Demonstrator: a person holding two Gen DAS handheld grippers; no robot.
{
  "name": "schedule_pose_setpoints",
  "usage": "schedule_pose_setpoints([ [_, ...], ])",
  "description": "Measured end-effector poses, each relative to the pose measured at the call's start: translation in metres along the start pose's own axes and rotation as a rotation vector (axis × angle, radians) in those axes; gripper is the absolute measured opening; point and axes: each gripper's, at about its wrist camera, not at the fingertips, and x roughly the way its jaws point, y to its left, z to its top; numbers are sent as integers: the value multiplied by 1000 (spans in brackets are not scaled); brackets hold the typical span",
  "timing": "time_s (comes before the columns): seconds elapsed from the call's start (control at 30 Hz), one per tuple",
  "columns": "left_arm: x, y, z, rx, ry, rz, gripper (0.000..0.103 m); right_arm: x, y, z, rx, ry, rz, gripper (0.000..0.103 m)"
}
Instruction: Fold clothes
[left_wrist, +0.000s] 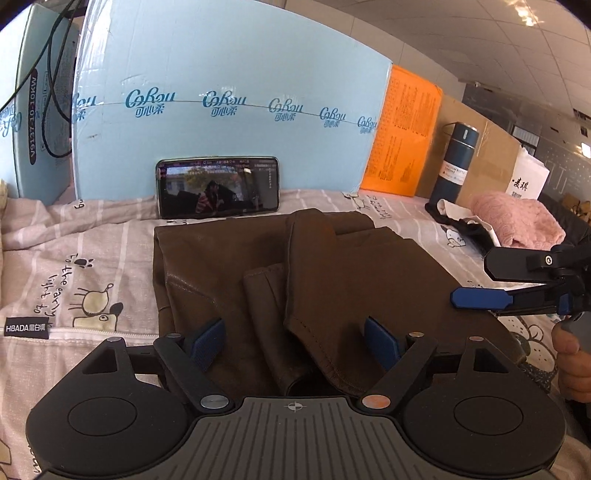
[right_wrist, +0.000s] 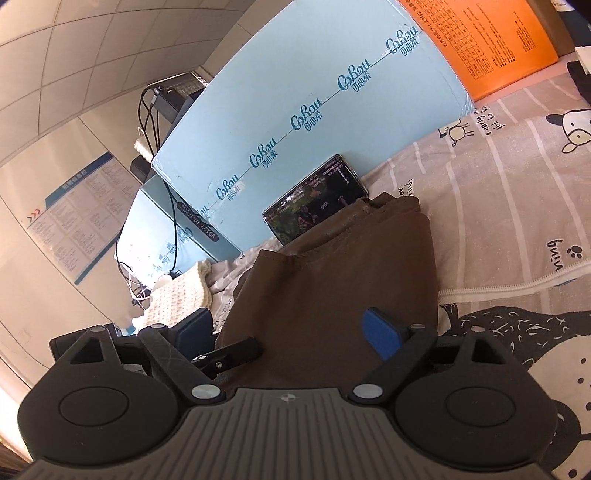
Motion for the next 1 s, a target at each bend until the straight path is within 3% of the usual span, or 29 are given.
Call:
schedule_pose_setpoints([
  [0.2, -4, 2, 3, -31, -32, -52, 51, 0, -1, -1, 5, -8, -6, 89],
  [0.27, -7, 4, 4, -35, -58, -53, 27, -1, -1, -1, 8, -16, -5, 89],
  [0.33, -14, 3, 6, -19, -88, -57, 24, -3, -2, -1, 11, -33, 9, 89],
  [0.4, -17, 1, 7, -1, -97, -48, 26, -6, -1, -1, 10, -56, 26, 89],
  [0.5, -11, 4, 7, 6, -85, 14, 39, -10, -1, 1, 16, -73, 48, 89],
  [0.57, -11, 6, 7, 16, -101, 57, 62, -9, -1, 1, 15, -70, 42, 89],
  [0.7, -14, 10, 7, 64, -128, 142, 68, -7, -2, 2, 16, -55, 31, 89],
  [0.83, -4, 5, 1, 129, -71, 199, 75, -4, -3, 1, 16, -39, 16, 90],
  [0.93, -6, 10, 1, 105, -80, 190, 77, -7, -2, 1, 13, -63, 10, 90],
  [1.0, -13, 18, 4, 30, -94, 161, 78, -14, -2, 2, 5, -118, -12, 90],
])
